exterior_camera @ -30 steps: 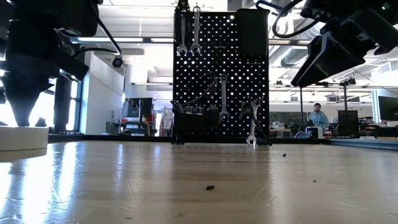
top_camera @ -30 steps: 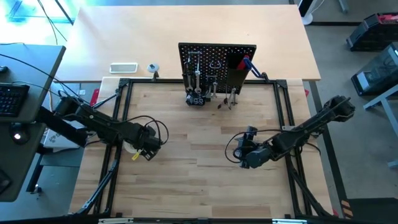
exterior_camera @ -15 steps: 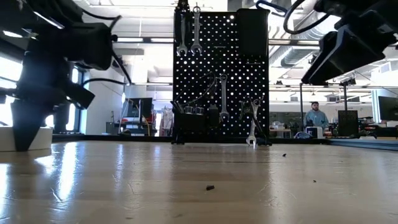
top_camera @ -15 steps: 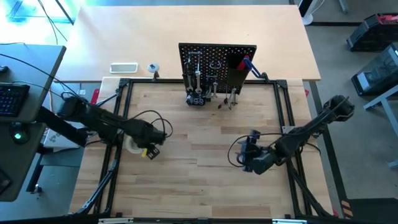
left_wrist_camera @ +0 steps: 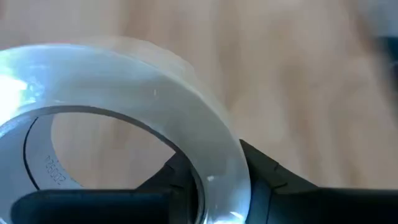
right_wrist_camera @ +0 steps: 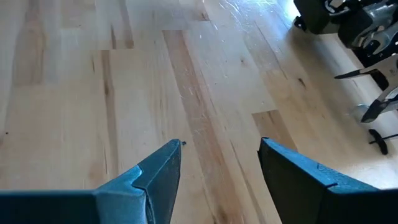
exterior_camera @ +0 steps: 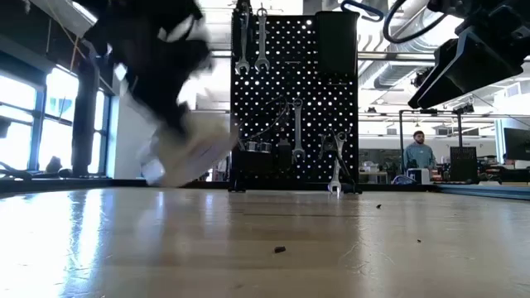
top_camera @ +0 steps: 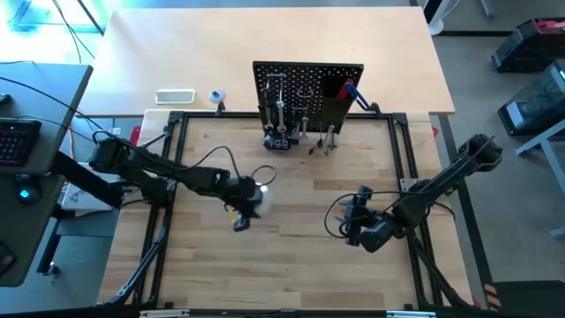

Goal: Hang tools onto peg board
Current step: Hang the tape on the peg board

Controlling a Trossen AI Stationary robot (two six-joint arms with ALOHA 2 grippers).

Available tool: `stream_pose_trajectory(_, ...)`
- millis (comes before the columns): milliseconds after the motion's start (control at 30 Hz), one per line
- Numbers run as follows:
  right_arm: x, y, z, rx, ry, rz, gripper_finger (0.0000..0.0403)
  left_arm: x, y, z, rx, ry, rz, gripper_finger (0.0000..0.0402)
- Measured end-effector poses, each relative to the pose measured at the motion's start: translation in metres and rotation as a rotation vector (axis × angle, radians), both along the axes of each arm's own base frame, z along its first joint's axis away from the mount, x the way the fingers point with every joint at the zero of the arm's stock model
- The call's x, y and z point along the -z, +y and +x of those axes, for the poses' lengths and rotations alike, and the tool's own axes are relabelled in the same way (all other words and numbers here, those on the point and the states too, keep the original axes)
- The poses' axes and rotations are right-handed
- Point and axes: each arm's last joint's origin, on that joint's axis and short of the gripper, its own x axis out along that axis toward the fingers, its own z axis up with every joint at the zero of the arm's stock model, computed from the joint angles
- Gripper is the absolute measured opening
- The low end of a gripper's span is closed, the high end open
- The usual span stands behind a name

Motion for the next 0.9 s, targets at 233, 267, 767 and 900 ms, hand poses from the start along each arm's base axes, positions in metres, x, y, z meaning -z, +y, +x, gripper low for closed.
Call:
stream_pose_trajectory(233,-0.001,0.005,-0.002,0.002,-0.035,0.010,0.0213,-0.025,-0.007,0.024,0.364,-0.376,0.094,0.0068)
stream_pose_trajectory(267,-0.002,0.005,-0.001,0.008,-0.048,0.004,0.0213,-0.029,-0.005,0.028,0.395,-0.436,0.093,0.0068)
stream_pose_trajectory(767,-0.011,0.001,0.013,0.018,-0.161,-0.073,0.0213,0.005,0.027,0.068,0.668,-0.670,-0.154,0.0068)
stream_pose_trajectory(900,-0.016,-0.007,0.026,-0.024,-0.171,-0.061,0.0213,0.009,0.033,0.083,0.753,-0.687,-0.228,0.0068)
